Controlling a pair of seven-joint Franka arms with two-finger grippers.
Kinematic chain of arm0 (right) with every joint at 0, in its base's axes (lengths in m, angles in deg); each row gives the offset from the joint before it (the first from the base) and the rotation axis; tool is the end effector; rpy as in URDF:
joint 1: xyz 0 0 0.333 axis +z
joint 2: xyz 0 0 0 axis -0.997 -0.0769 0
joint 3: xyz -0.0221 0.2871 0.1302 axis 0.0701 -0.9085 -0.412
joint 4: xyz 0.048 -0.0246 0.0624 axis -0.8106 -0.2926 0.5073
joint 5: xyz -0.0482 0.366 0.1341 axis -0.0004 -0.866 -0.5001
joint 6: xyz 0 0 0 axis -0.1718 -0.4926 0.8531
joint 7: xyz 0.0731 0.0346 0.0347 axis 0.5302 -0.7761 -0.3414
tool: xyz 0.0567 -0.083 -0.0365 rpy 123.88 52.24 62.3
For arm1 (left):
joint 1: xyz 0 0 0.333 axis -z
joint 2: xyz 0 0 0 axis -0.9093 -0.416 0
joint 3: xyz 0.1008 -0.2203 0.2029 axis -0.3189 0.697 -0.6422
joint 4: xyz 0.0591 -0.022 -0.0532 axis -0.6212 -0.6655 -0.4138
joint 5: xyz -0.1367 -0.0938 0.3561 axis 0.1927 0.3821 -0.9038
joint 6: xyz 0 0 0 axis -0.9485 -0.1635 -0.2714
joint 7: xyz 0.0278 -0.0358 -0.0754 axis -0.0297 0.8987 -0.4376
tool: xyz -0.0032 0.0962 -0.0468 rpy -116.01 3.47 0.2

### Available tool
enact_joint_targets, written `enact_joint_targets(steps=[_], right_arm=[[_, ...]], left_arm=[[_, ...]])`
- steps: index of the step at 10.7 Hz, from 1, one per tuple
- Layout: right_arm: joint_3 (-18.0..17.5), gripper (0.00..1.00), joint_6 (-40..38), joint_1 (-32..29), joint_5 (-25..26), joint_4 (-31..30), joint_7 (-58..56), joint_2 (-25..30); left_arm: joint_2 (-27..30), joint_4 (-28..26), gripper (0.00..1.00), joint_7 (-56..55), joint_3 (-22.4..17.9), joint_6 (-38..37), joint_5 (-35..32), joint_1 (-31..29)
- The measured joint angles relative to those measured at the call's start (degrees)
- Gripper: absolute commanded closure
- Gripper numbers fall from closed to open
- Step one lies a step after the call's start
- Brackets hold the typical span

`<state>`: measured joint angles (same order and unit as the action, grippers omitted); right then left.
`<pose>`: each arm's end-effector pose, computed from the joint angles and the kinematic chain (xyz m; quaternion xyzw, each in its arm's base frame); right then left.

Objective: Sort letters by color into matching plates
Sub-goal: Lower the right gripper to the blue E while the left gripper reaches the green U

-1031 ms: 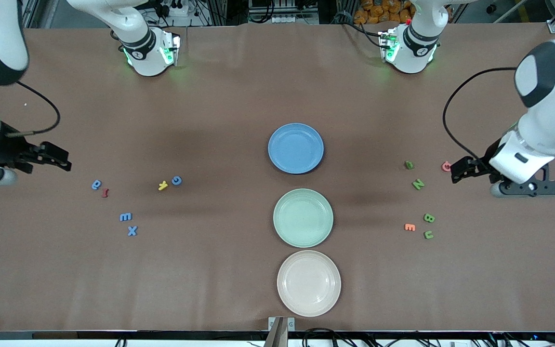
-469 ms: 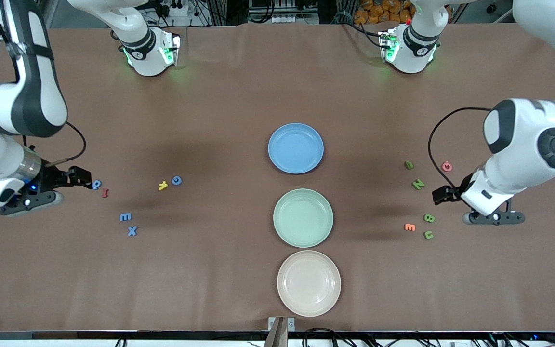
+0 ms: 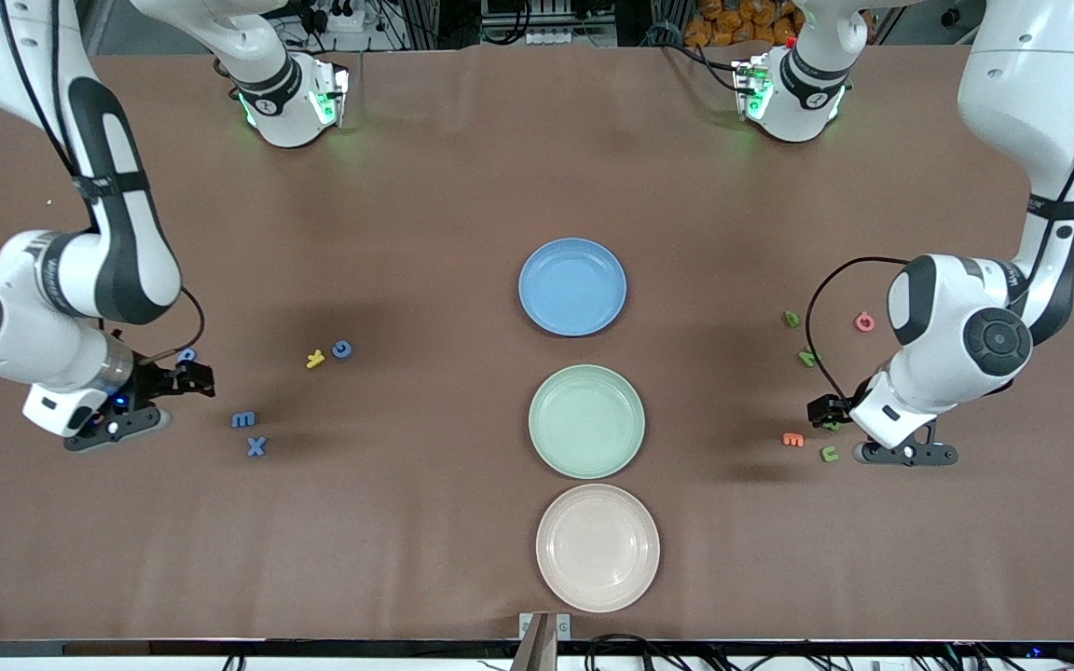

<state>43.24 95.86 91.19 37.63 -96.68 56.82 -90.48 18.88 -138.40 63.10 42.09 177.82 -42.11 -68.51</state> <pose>0.6472 -0.0317 0.3078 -0.9873 -0.1582 -0.0067 0.0098 0.6693 -0.0619 0.2722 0.9988 -0.0313 0.0360 0.0059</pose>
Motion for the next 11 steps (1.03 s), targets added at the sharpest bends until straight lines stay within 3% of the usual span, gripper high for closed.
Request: enact_joint_targets(steps=[4,11], right_arm=[[-1.97,0.00,6.98,0.64,-0.05,-0.07,0.00,-5.94],[-1.97,0.00,14.88,0.53,-0.06,-3.08,0.00,-8.65]], left_arm=[[-4.46,2.93,0.00,0.04,-0.34,0.60,-0.70,-0.03],[-11.71,8.78,0.00,0.04,-1.33,0.88,-0.70,-1.06]])
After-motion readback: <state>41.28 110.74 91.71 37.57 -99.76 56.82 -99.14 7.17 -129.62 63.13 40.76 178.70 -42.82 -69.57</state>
